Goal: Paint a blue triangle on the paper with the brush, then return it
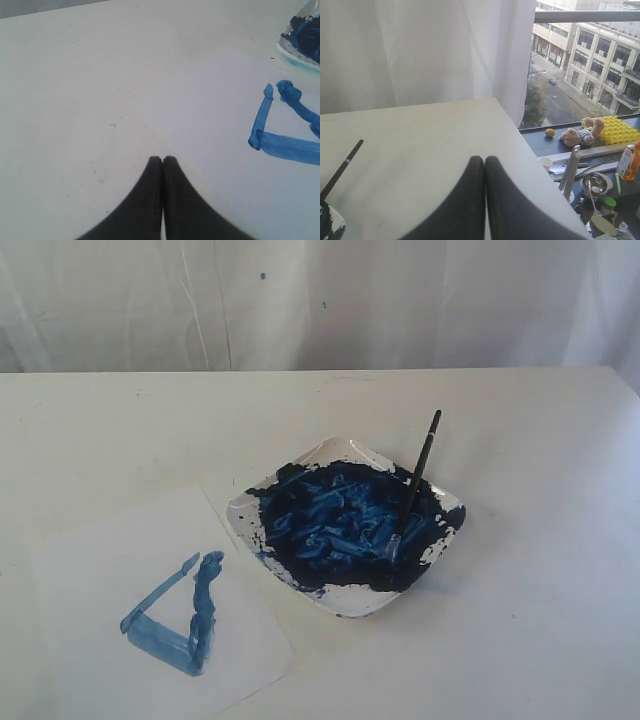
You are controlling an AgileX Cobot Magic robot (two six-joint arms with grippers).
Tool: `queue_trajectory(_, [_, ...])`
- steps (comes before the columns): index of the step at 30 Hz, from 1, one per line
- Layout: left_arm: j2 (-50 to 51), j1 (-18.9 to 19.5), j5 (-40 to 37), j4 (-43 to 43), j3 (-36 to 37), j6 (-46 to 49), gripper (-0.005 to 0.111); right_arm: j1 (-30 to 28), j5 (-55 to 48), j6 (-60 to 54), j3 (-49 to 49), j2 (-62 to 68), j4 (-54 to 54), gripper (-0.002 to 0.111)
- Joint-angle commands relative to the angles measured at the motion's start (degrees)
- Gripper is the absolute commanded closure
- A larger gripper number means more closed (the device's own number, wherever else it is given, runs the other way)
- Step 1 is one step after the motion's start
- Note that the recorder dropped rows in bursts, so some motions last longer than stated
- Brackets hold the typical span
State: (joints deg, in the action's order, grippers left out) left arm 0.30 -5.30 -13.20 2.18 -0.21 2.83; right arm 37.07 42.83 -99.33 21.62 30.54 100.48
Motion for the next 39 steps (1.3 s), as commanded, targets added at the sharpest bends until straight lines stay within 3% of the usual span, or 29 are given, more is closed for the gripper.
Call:
queue_trajectory(1, [-0.3,0.0,-0.1,0.3,0.2,0.2,0.107,0.0,0.1,0.1,-0.3,-0.2,-0.5,0.108])
queue_trajectory(14, [-0.3,0.0,-0.1,0.3,0.2,0.2,0.107,-1.1,0.6,0.7,-0.3,-1.9,-0.5,0.108])
queue_trajectory(17, [-0.3,0.0,-0.1,0.3,0.2,0.2,0.107,-5.5,-8.0,8.5,-0.8,-4.7,-0.5,0.108])
queue_trajectory(23, [-0.3,0.0,-0.1,0.3,0.2,0.2,0.107,-21.0,-41.0,9.2,-3.8,-11.9,-3.3,0.108])
queue_trajectory(25, [-0.3,0.0,-0.1,0.3,0.2,0.2,0.107,-25.3,-47.5,9.2,-4.4,-13.6,-5.5,0.108])
queue_trajectory(36, [-0.3,0.0,-0.1,0.3,0.2,0.2,0.107,-27.9,-43.2,9.6,-6.3,-13.9,-5.3,0.108])
queue_trajectory(39, [-0.3,0.0,-0.1,0.3,0.2,0.2,0.107,-27.9,-40.7,19.2,-6.3,-13.9,-15.7,0.108])
